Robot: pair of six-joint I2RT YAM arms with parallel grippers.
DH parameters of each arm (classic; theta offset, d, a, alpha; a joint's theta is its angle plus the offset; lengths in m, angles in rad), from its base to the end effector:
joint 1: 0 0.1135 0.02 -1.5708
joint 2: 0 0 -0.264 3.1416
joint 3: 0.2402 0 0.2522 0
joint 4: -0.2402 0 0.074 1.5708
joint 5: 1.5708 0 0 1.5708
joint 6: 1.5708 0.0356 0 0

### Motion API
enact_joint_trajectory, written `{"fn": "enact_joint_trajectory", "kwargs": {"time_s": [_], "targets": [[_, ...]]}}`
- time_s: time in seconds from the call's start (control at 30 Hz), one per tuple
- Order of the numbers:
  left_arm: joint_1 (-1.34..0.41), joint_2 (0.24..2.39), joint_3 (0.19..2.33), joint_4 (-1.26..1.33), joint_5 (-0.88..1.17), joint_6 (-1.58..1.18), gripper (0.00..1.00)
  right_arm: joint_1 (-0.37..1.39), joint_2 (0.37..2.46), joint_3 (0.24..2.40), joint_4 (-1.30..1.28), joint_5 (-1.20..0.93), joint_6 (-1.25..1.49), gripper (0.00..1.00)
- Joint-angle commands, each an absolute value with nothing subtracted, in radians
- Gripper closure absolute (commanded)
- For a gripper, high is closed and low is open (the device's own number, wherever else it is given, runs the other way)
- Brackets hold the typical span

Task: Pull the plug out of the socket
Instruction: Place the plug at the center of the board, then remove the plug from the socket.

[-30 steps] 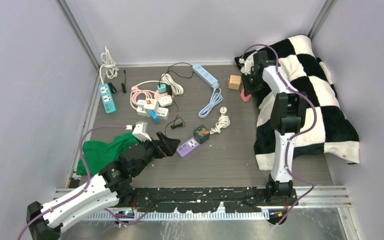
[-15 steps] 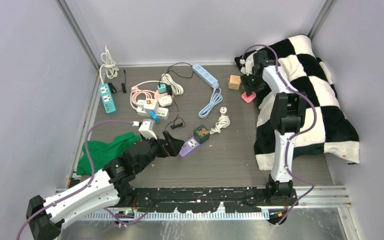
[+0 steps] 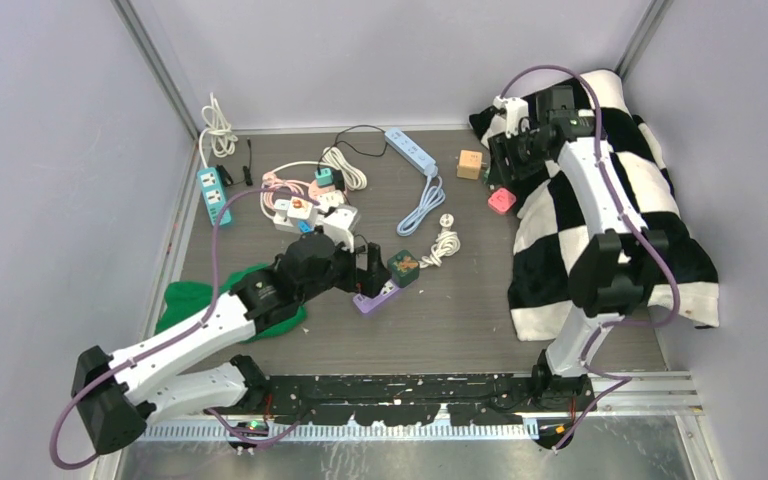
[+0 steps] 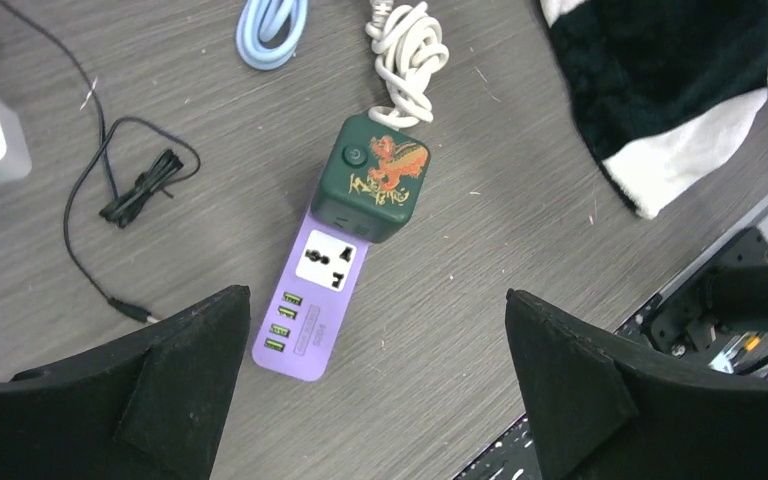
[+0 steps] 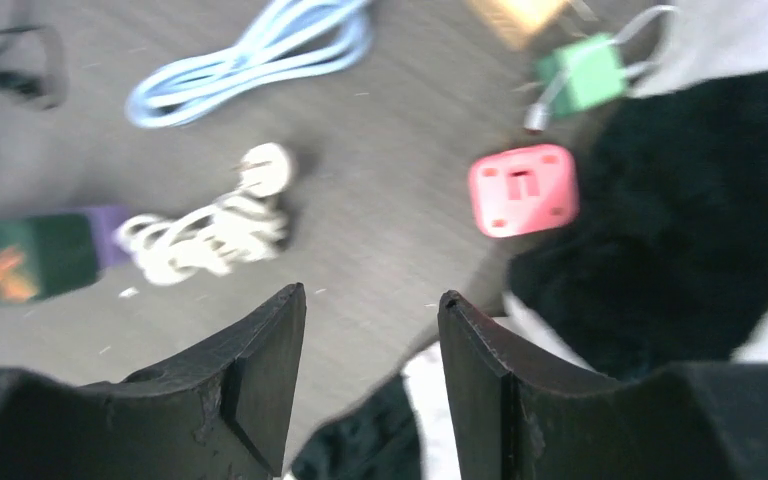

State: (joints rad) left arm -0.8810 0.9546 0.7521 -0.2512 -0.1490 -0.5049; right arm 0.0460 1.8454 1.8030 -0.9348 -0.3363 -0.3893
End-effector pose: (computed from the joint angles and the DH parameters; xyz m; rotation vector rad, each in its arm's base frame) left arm 0.1426 -0.1645 0.2906 0.2955 2.0752 -0.7157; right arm 0.3981 0.0301 0.3280 -0.6635 2.4019 0.2862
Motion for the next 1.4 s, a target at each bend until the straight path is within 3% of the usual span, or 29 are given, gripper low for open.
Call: {"fn": "enact_joint_trajectory", "kwargs": {"time_s": [0.0, 0.2, 0.43, 0.67, 1.03, 1.37], "targets": [[-0.855, 1.047, 0.852, -0.305, -0.026, -0.337, 0.0, 0.06, 1.695, 1.676, -0.975, -0.635, -0.395, 0.44], [-0.828, 1.203, 0.942, -0.265, 0.033, -0.268, 0.0, 0.066, 1.494, 1.401, -0.861, -0.805, -0.383, 0.44], [-0.819, 1.375, 1.057, -0.267, 0.142, -0.251, 0.04, 0.066, 1.469, 1.214, -0.795, -0.901, -0.362, 0.44], [-0.816, 1.441, 1.103, -0.274, 0.095, -0.304, 0.04, 0.065, 1.508, 1.219, -0.791, -0.937, -0.353, 0.44], [-0.81, 1.419, 1.102, -0.192, -0.023, -0.538, 0.0, 0.065, 1.541, 1.242, -0.807, -0.946, -0.345, 0.44], [-0.782, 1.361, 1.031, -0.132, -0.045, -0.578, 0.0, 0.063, 1.55, 1.244, -0.811, -0.937, -0.352, 0.44]]}}
